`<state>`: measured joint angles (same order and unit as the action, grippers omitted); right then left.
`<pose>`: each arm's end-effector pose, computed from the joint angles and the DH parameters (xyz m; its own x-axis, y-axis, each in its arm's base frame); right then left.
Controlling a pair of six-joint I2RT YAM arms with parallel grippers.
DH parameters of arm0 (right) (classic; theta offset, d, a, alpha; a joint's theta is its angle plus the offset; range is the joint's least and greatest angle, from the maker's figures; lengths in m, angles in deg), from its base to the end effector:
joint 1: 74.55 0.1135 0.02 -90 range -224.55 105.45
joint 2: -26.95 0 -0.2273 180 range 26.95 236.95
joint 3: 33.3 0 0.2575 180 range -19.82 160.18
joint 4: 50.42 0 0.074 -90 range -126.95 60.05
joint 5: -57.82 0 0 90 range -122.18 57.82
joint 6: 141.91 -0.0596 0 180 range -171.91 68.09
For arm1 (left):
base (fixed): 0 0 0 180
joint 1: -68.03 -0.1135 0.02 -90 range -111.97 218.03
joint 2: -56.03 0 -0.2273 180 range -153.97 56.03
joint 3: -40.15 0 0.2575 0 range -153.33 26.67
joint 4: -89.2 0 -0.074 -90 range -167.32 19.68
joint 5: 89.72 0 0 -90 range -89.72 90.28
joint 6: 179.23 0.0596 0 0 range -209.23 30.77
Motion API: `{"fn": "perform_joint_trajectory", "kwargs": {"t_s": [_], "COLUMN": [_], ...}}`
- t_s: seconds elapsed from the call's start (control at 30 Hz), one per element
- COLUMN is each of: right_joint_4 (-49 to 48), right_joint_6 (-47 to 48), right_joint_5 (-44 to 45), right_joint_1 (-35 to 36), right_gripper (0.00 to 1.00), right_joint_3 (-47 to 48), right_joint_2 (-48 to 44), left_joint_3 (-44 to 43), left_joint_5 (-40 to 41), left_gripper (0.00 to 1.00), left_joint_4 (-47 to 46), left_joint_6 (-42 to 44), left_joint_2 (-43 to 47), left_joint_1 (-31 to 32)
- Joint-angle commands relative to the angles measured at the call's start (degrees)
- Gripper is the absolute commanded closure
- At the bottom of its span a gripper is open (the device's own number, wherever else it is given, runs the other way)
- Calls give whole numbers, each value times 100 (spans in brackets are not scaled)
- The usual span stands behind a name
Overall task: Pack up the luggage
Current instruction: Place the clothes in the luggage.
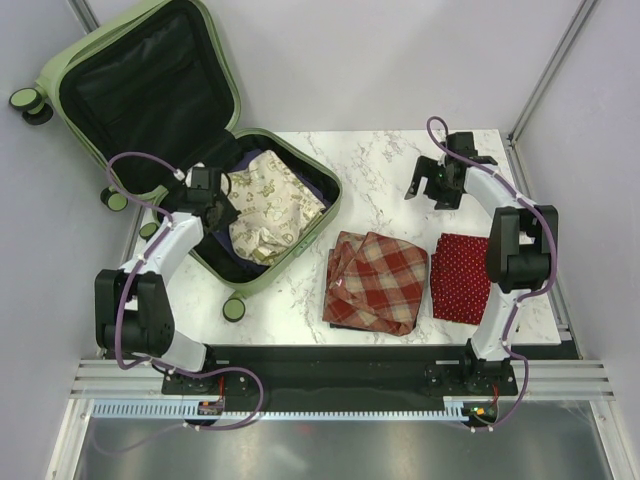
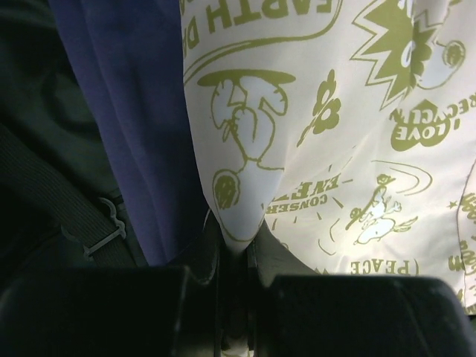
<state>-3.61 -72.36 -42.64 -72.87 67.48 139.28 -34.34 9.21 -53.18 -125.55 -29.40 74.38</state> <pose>0.4277 0.0234 0.1593 -0.8407 0.3191 -0.4375 0.1811 0.9271 0.3281 0.3416 -0.0287 0.1916 -0.6045 -0.5215 -0.6022 -0.4355 0.8493 -0.2982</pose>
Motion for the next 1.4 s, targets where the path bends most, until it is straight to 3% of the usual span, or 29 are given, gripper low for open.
{"fn": "perform_joint_trajectory", "kwargs": {"t_s": [0.0,0.4,0.7,1.0,1.37], "right_joint_4": [-126,-117,-82,-74,-74], "right_joint_6": [-56,-82,-65,-56,-29], "right_joint_5": [-44,-18,44,0,105], "right_joint_1": [61,149,140,140,132], "right_gripper": [2,2,2,2,2], "right_joint_3": [137,278,313,261,76], "right_joint_2": [-185,-115,-89,-62,-220], "left_joint_3": [107,-806,-2115,-3916,-6809], "left_joint_5": [154,-523,-840,-1077,-1271], "left_gripper": [98,98,98,98,98], "left_joint_4": [-480,-999,-1175,-1368,-1377], "left_joint_6": [-420,-1281,-1597,-2028,-2511], "left_joint_2": [211,114,-483,-1388,-3093], "left_joint_1": [-125,-46,401,1034,1483]}}
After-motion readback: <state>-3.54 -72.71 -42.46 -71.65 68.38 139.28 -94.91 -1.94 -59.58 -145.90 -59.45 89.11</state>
